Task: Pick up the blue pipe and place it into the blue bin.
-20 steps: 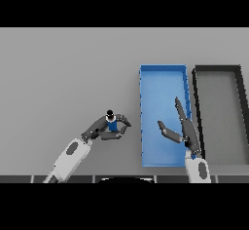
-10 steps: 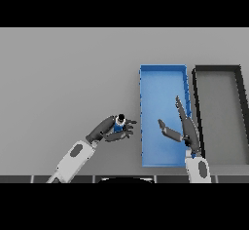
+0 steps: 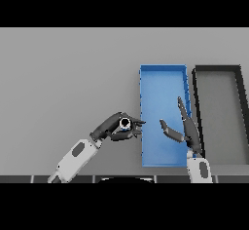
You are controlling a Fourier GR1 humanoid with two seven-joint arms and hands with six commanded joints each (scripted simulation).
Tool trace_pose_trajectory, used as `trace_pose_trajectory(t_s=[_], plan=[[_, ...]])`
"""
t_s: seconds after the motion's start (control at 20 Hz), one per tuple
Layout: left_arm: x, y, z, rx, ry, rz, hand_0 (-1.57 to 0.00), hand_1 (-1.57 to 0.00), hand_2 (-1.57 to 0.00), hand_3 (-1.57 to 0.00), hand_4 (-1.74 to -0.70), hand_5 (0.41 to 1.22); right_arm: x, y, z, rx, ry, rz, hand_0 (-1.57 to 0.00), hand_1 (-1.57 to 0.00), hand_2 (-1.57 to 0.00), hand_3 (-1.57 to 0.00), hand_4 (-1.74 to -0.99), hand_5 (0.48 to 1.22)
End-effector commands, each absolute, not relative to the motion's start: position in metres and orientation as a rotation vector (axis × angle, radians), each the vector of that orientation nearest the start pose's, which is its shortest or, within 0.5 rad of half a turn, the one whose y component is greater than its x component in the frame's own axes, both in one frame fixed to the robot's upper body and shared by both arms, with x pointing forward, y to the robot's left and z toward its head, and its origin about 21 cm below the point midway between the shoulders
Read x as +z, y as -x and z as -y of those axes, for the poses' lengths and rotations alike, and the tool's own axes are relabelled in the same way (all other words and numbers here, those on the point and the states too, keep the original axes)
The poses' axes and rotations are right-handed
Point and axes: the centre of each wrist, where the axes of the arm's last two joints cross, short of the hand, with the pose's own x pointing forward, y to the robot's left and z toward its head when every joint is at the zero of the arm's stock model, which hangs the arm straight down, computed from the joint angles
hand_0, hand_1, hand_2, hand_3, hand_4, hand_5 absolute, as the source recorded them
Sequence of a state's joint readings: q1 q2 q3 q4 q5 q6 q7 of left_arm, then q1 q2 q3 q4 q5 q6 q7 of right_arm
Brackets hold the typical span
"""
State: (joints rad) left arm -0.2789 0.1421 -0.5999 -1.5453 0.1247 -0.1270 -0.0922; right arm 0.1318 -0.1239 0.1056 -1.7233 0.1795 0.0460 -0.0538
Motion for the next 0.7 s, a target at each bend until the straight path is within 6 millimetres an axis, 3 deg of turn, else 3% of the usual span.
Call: trace_pose_trajectory(t_s=[0.0, 0.15, 0.45, 0.65], plan=[[0.042, -0.256, -0.098, -0.734, 0.601, 1.687, -1.56, -1.56, -1.56, -1.49, -1.74, 1.218, 0.014, -0.213, 0.244, 0.325, 0.134, 1.662, 0.00, 0.00, 0.00, 0.00, -1.136, 0.604], [0.042, -0.254, -0.096, -0.756, 0.588, 1.664, -1.57, -1.57, -1.57, -1.50, -1.74, 1.219, 0.014, -0.215, 0.245, 0.329, 0.132, 1.655, 0.00, 0.00, 0.00, 0.00, -1.127, 0.605], [0.042, -0.254, -0.100, -0.769, 0.580, 1.648, -1.57, -1.57, -1.57, -1.50, -1.74, 1.220, 0.013, -0.215, 0.247, 0.325, 0.084, 1.689, 0.00, 0.00, 0.00, 0.00, -1.186, 0.615], [0.043, -0.254, -0.098, -0.775, 0.578, 1.648, -1.57, -1.57, -1.57, -1.50, -1.74, 1.220, 0.057, -0.222, 0.262, 0.371, -0.234, 1.793, 0.00, 0.00, 0.00, 0.00, -1.231, 0.572]])
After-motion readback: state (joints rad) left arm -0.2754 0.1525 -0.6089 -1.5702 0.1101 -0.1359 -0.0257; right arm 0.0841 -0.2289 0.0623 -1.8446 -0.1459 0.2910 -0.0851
